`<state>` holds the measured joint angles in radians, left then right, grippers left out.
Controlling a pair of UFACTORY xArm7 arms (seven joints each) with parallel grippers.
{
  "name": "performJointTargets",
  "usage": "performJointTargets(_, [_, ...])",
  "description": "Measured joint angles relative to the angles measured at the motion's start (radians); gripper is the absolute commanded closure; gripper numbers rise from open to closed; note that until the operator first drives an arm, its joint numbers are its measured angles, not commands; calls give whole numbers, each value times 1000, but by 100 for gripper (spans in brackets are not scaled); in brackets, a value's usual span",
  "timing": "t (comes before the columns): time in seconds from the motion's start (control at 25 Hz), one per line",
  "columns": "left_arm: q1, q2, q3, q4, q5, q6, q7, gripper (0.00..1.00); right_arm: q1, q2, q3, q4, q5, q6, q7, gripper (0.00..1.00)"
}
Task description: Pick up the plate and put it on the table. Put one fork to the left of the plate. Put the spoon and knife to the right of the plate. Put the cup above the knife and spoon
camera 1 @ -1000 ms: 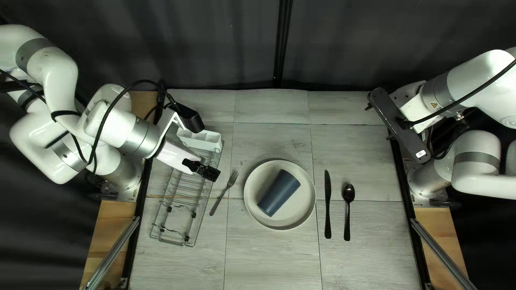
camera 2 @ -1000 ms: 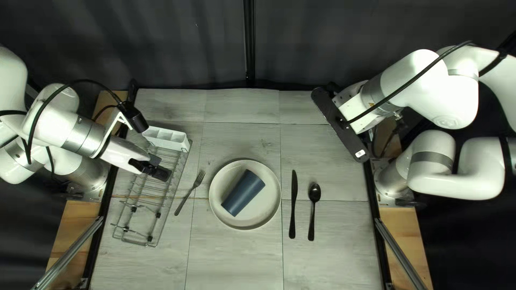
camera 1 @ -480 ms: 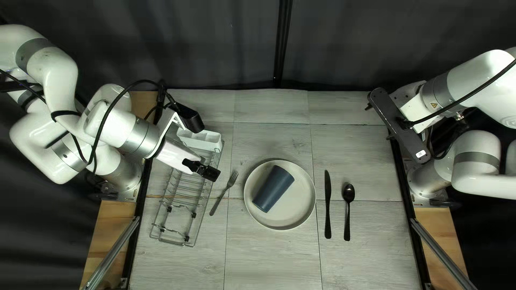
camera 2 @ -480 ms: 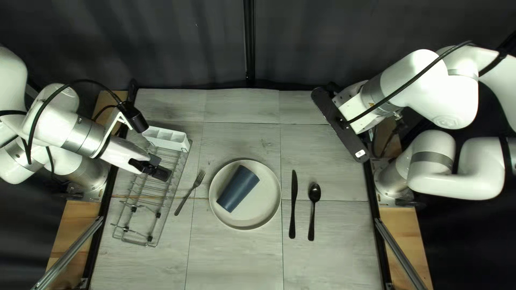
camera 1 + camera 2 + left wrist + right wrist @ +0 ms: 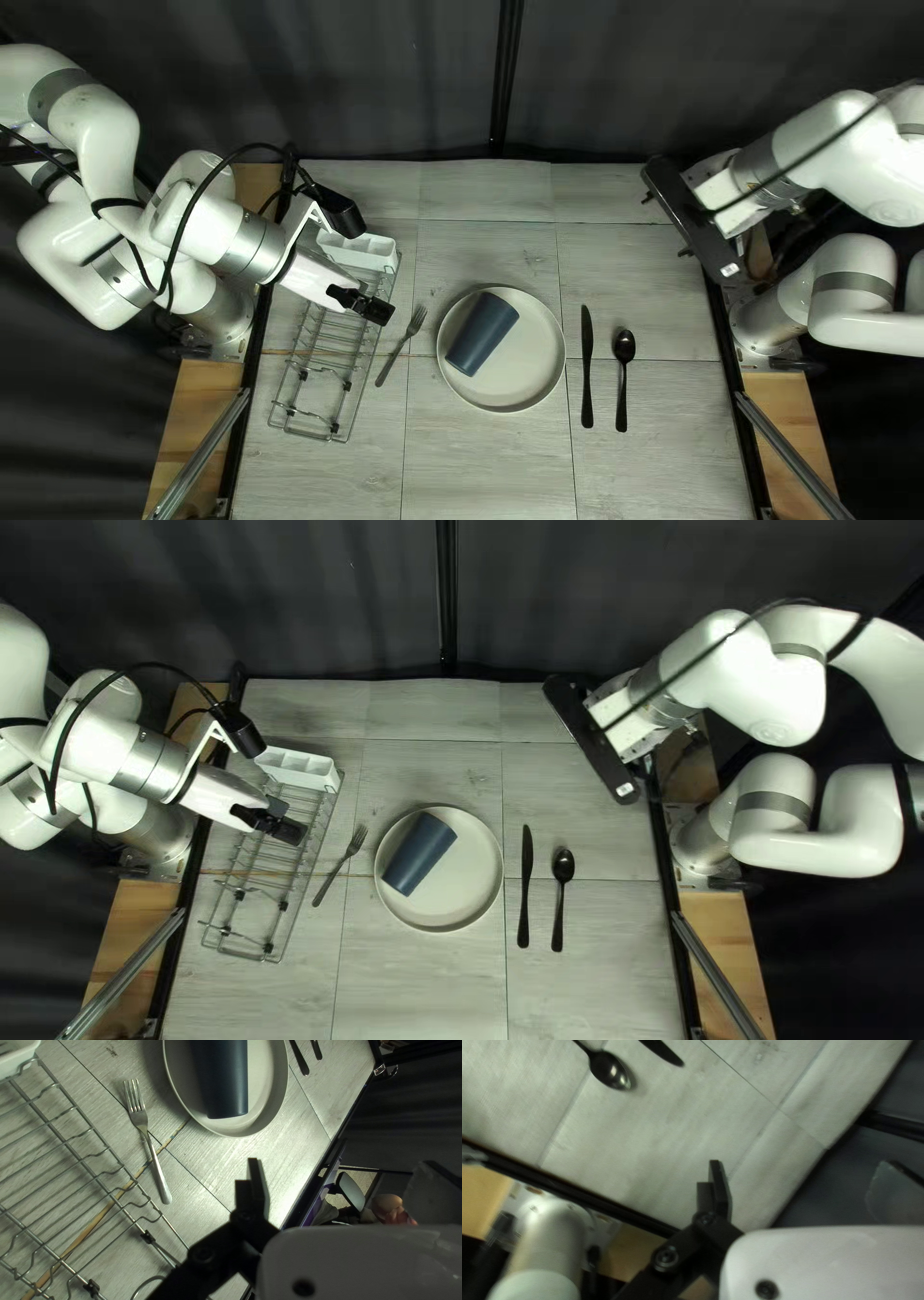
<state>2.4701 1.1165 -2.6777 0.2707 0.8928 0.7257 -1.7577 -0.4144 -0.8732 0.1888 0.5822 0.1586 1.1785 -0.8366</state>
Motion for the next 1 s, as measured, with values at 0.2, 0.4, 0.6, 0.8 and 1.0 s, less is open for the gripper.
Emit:
performJointTargets(0.2, [0,0,0,0,0,0,0,0,8,60,27,-50,84,-101,72,0])
performJointTargets(0.4, [0,0,0,0,0,0,0,0,17,216,79,-81,149,-285,118,0])
performJointTargets(0.6, [0,0,0,0,0,0,0,0,35,380,83,-108,236,-480,92,0])
performJointTargets(0.8, [0,0,0,0,0,0,0,0,71,510,59,-112,346,-623,12,0])
performJointTargets(1.0, [0,0,0,0,0,0,0,0,113,640,55,-97,459,-761,-51,0])
